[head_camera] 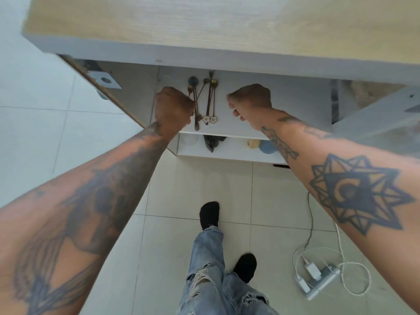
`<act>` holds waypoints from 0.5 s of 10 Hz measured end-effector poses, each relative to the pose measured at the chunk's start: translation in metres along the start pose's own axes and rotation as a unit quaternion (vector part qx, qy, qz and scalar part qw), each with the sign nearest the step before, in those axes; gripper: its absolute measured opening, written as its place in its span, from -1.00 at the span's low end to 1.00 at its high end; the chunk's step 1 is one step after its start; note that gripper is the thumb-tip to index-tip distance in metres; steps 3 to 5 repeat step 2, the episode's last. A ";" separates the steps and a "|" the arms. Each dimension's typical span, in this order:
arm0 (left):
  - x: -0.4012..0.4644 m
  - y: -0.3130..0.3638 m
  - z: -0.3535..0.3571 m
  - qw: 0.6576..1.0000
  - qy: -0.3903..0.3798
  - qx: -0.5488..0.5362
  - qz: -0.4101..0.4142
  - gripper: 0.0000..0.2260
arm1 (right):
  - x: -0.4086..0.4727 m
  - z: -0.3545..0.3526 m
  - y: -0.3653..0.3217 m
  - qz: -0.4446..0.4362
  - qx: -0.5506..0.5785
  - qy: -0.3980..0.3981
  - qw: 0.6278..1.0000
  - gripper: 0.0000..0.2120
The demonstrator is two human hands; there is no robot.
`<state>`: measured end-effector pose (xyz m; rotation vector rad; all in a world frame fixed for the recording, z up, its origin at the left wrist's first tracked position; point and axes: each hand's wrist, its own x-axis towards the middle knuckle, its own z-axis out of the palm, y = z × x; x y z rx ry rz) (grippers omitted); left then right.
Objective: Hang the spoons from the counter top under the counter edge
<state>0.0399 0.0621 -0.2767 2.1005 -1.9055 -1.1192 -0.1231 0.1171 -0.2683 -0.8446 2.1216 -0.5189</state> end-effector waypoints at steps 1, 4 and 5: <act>-0.064 0.009 -0.022 0.999 0.021 -0.027 0.007 -0.76 | -0.048 -0.024 0.007 -0.017 0.015 -0.041 0.999 -0.68; -0.114 0.007 -0.037 0.997 0.036 -0.068 0.029 -0.84 | -0.099 -0.039 0.014 -0.010 0.033 -0.014 0.999 -0.68; -0.114 0.007 -0.037 0.997 0.036 -0.068 0.029 -0.84 | -0.099 -0.039 0.014 -0.010 0.033 -0.014 0.999 -0.68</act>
